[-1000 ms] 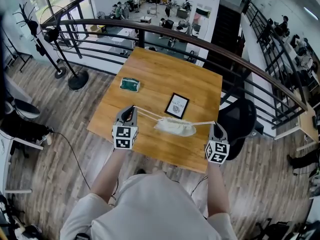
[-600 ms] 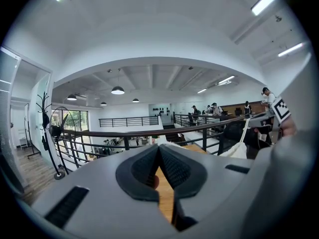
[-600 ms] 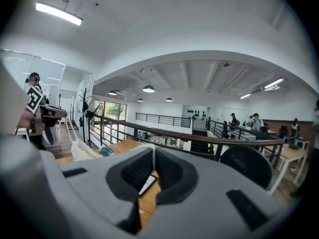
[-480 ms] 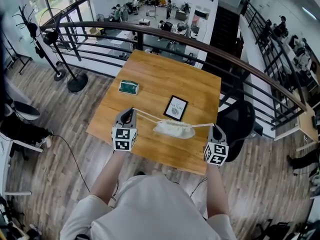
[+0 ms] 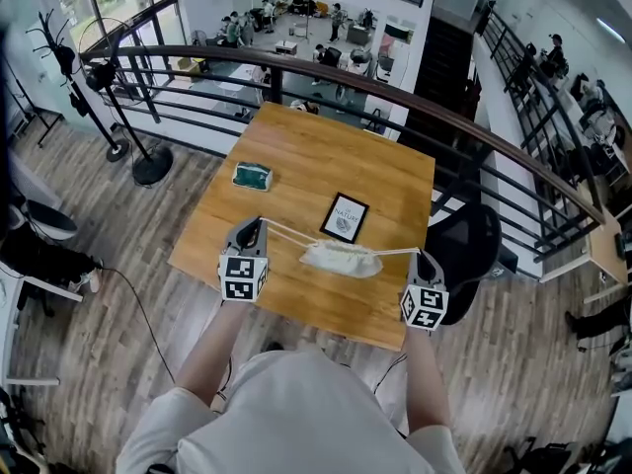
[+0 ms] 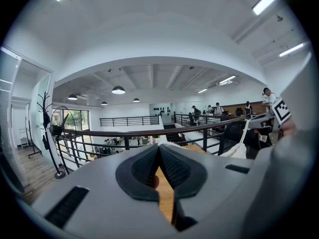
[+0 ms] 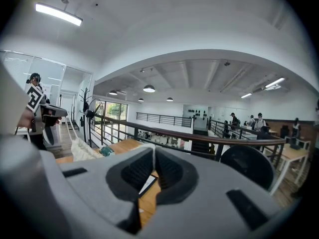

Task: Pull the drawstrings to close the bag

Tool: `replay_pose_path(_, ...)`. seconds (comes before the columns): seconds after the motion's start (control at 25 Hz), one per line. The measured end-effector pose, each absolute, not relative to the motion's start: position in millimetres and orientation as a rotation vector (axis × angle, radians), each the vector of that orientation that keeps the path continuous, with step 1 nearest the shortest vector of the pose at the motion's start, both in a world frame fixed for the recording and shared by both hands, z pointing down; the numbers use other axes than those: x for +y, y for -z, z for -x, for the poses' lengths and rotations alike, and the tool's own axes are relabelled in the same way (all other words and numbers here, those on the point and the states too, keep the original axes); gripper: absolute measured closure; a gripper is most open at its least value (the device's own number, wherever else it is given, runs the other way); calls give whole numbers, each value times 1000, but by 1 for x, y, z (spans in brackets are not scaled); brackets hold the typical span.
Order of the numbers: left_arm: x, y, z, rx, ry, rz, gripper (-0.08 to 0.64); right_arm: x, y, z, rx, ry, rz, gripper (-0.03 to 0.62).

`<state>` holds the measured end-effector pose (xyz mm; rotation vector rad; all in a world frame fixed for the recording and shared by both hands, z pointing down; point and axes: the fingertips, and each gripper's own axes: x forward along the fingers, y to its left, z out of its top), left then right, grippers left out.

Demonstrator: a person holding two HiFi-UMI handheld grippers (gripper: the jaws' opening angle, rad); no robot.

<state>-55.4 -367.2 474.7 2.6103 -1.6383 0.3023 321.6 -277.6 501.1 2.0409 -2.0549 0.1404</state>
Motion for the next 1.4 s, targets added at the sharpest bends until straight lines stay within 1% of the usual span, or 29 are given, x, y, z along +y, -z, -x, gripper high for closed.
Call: replay_pose_path(1.4,-354,-485,24,-1722,-319,-2531,566,-287,-512,-358,-2110,-139,-1968,584)
